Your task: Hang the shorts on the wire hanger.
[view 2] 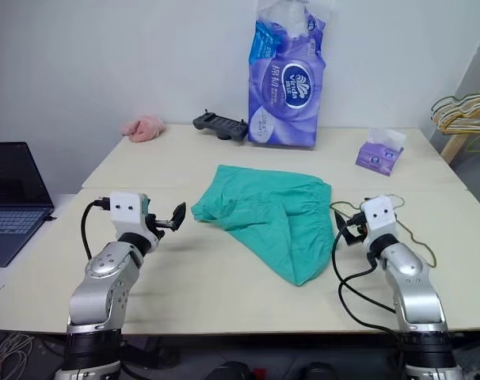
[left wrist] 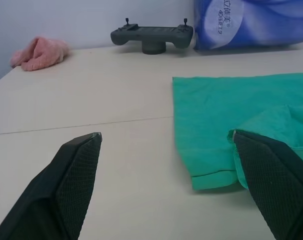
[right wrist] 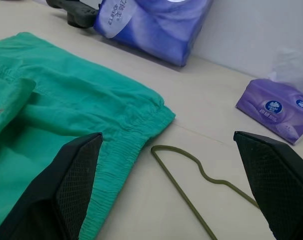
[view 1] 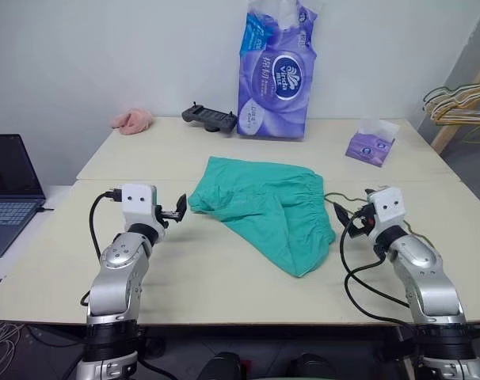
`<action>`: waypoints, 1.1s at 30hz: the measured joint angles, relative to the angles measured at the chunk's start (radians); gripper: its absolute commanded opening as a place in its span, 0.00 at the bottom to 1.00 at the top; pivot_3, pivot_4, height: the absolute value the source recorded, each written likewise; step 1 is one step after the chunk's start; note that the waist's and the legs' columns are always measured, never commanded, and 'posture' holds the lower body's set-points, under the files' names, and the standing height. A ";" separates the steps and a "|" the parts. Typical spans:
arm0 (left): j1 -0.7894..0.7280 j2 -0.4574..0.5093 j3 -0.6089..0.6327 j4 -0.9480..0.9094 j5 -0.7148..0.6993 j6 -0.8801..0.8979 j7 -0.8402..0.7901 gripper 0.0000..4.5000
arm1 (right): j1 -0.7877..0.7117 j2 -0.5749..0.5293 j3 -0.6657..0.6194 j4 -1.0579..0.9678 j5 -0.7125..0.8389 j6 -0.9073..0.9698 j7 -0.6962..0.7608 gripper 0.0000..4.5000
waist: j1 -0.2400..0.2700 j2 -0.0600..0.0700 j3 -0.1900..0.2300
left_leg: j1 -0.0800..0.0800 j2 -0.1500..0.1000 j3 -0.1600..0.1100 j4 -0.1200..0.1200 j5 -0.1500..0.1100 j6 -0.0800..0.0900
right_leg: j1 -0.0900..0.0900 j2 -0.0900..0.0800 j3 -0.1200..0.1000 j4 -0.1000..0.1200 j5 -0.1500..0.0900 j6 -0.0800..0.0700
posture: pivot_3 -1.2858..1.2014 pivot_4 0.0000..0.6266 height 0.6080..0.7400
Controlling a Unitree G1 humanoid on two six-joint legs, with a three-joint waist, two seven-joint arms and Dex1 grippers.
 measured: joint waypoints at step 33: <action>-0.331 0.129 -0.226 0.203 -0.019 -0.111 -0.459 1.00 | -0.107 -0.240 0.096 0.089 0.005 -0.139 0.363 0.99 | -0.015 0.000 0.001 | 0.000 0.000 0.002 0.001 0.000 0.000 | 0.001 0.001 0.000 -0.001 0.003 -0.004 | 0.54 0.04 1.00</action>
